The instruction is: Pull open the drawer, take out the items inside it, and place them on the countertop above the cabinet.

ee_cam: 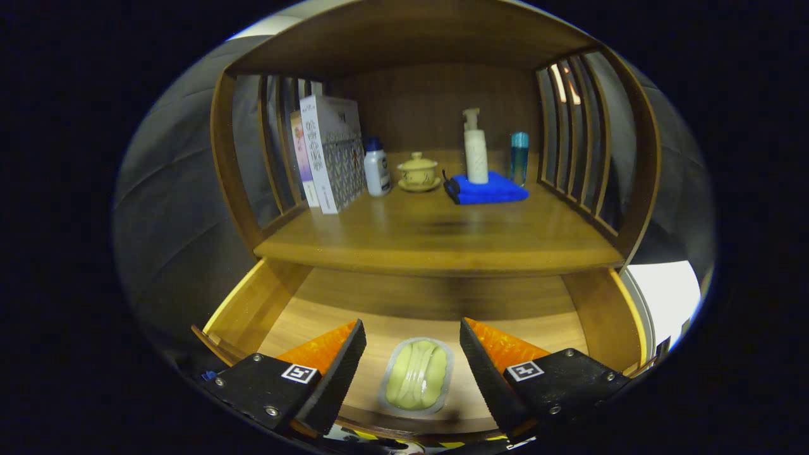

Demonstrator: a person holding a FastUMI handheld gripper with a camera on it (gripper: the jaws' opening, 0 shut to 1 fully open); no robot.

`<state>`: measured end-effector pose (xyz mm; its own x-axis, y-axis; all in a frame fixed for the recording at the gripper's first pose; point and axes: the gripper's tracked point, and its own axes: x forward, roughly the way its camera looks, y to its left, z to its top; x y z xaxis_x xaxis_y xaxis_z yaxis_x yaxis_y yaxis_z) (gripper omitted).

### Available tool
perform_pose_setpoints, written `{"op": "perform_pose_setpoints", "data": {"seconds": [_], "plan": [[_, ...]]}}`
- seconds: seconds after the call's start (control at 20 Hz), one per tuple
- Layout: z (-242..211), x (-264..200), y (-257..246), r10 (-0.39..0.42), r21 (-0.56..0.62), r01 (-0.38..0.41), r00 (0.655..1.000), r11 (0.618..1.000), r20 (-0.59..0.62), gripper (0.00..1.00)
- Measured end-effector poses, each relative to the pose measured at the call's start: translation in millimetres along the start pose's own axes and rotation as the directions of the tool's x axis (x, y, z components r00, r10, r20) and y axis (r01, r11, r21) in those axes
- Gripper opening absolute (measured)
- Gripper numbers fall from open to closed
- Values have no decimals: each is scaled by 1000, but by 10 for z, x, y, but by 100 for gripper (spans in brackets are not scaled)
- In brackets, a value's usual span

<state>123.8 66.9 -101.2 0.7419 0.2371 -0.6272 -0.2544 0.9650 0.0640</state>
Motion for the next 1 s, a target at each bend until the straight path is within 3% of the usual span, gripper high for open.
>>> {"op": "perform_pose_setpoints", "data": {"seconds": [0.5,0.8,0.95,1.0], "plan": [[-415,335,-16,0,-9,-2,978,1000,-207,91],[-560,388,-103,13,22,-8,974,1000,-227,55],[-512,363,-143,15,45,-6,980,999,-200,24],[-495,340,-142,22,46,-13,981,999,-193,24]]}}
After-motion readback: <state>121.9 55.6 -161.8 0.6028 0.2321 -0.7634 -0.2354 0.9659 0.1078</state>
